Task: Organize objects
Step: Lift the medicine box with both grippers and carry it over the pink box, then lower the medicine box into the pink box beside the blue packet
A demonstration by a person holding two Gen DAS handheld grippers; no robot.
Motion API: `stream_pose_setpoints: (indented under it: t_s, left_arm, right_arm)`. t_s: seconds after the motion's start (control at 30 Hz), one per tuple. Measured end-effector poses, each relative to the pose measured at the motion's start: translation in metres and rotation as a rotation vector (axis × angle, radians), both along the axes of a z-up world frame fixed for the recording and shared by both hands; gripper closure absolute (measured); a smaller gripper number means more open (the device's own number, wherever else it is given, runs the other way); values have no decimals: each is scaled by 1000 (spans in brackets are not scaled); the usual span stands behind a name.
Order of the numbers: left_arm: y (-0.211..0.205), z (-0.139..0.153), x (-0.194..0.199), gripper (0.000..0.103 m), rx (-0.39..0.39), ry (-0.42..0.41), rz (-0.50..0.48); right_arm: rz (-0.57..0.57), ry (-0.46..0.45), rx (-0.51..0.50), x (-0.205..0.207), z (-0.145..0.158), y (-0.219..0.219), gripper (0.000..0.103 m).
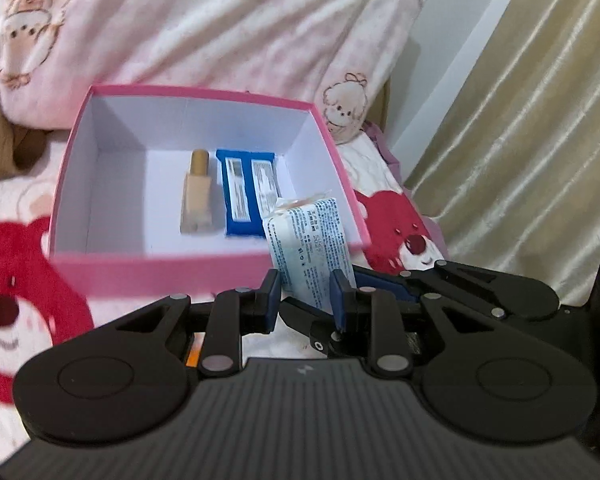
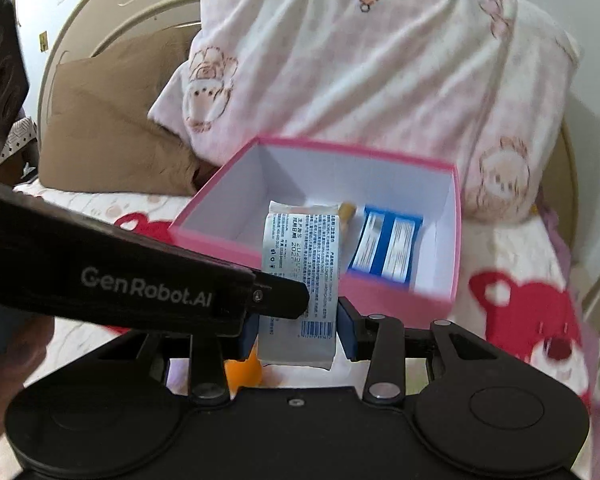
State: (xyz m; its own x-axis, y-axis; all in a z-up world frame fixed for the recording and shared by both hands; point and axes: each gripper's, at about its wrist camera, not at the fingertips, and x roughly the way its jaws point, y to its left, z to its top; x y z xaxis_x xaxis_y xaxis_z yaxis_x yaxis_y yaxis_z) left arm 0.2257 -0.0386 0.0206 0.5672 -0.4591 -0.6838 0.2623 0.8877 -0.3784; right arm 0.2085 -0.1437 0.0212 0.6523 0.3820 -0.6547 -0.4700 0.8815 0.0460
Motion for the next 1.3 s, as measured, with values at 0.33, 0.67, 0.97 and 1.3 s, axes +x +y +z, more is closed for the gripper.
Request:
stream_pose_setpoints:
  t_s: [0.33, 0.67, 0.97, 1.3]
  left_arm:
    - [12, -25, 89, 79, -33, -28, 25]
    - [19, -79, 156, 79, -43, 63, 73]
    - [6, -91, 178, 79, -11, 87, 53]
    - [20, -60, 141, 54, 140, 70, 86]
  right_arm:
    - [-102, 158, 109, 103, -16, 3, 58]
    - [-169, 270, 81, 171, -66, 23, 58]
    - [-226, 297, 71, 186, -83, 21, 58]
    - [-178, 284, 99, 146, -52, -2, 34]
